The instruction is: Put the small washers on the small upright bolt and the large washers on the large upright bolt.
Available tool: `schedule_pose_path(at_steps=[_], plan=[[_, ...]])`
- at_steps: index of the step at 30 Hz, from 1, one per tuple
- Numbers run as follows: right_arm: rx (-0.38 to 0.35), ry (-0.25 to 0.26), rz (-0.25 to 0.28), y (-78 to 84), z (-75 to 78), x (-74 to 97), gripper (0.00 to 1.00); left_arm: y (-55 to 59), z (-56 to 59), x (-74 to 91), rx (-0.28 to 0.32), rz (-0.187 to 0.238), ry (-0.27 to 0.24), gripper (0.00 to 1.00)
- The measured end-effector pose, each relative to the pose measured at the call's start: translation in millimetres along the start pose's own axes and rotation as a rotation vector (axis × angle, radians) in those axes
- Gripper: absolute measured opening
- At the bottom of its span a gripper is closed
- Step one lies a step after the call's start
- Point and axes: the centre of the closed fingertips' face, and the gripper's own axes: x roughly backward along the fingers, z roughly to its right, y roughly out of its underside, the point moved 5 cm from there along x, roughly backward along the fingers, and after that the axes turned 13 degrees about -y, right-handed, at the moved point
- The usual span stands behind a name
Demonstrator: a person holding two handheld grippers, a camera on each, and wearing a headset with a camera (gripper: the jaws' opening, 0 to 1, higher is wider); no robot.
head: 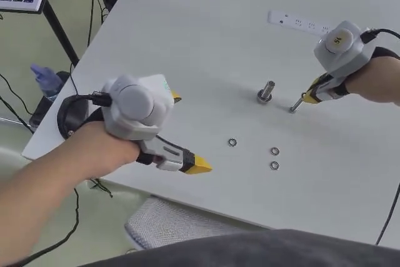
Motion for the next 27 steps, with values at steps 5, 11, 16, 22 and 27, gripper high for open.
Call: schedule_pose_path(at_steps=[5, 11, 16, 22, 27], plan=[[-0.004, -0.011, 0.003, -0.7, -3.0, -2.3, 0.13, -1.0, -2.1, -1.5, -0.002, -0.005, 0.001, 0.9], [0.0, -0.009, -0.007, 1.8, -3.5, -5.1, 0.13, -1.0, -2.8, -1.9, -0.005, -0.01, 0.004, 0.89], [0.003, -0.007, -0.01, 3.1, -5.5, -8.2, 0.13, -1.1, -1.5, -2.1, -0.006, -0.013, 0.008, 0.88], [0.01, -0.007, -0.011, 4.2, -4.8, -16.4, 0.13, 0.7, -1.9, -1.8, -0.007, -0.022, 0.009, 0.87], [0.018, -0.008, -0.02, 5.8, -3.7, -23.0, 0.13, 2.6, -2.0, -1.8, -0.002, -0.028, 0.007, 0.86]])
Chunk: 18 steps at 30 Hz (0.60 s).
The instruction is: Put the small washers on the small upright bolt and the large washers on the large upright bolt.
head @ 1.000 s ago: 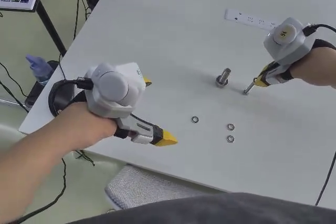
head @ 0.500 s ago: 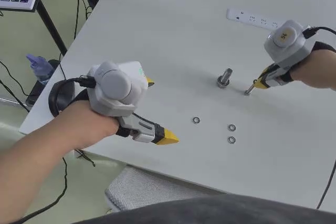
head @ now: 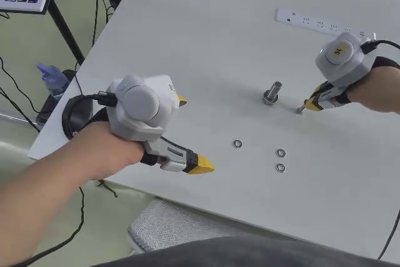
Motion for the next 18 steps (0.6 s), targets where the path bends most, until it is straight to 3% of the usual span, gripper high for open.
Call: schedule_pose_path(at_steps=[18], plan=[[0.037, -0.001, -0.028, 5.9, 2.9, -22.9, 0.13, 9.5, -1.3, -1.5, 0.016, -0.023, -0.002, 0.85]])
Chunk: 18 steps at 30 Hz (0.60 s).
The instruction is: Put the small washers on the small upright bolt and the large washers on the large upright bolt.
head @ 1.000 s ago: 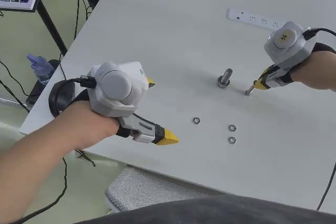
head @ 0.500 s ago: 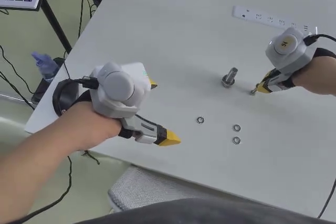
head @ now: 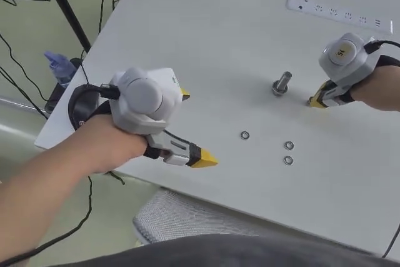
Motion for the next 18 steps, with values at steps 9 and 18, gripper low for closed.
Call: schedule_pose_path(at_steps=[9, 18], plan=[[0.011, -0.002, -0.017, 5.5, -0.9, -4.8, 0.13, 0.3, -1.0, -0.3, 0.008, -0.002, 0.002, 0.84], [0.004, -0.004, -0.013, 6.6, 2.8, -4.9, 0.13, 3.8, 0.3, -1.1, 0.007, -0.012, 0.003, 0.84]])
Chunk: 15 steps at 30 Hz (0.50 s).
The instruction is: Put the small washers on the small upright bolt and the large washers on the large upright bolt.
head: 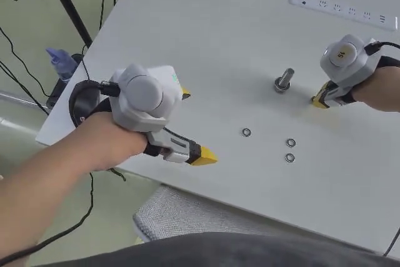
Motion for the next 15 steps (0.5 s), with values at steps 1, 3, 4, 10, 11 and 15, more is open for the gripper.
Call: schedule_pose_path(at_steps=[1, 3, 4, 10, 11, 15], plan=[[0.001, 0.0, -0.001, -0.1, 0.0, -0.1, 0.13, 0.2, 0.0, 0.1, 0.0, 0.0, 0.0, 0.84], [0.002, -0.001, -0.002, 0.0, -0.1, -0.1, 0.13, 0.6, -0.1, 0.7, 0.0, -0.002, -0.002, 0.83], [0.002, -0.001, -0.002, 0.1, -0.1, -0.1, 0.13, 0.5, -0.1, 1.0, -0.001, -0.001, -0.002, 0.83], [0.003, -0.004, -0.004, -0.3, -0.8, -0.6, 0.13, 1.0, 0.7, 2.7, 0.007, -0.003, -0.006, 0.83], [0.003, -0.005, -0.004, -0.6, -1.0, -0.9, 0.13, 0.8, 1.2, 2.9, 0.006, -0.002, -0.006, 0.83], [0.007, -0.006, -0.006, -1.4, -1.2, -1.2, 0.14, 1.0, 3.1, 3.1, 0.005, -0.002, -0.005, 0.83]])
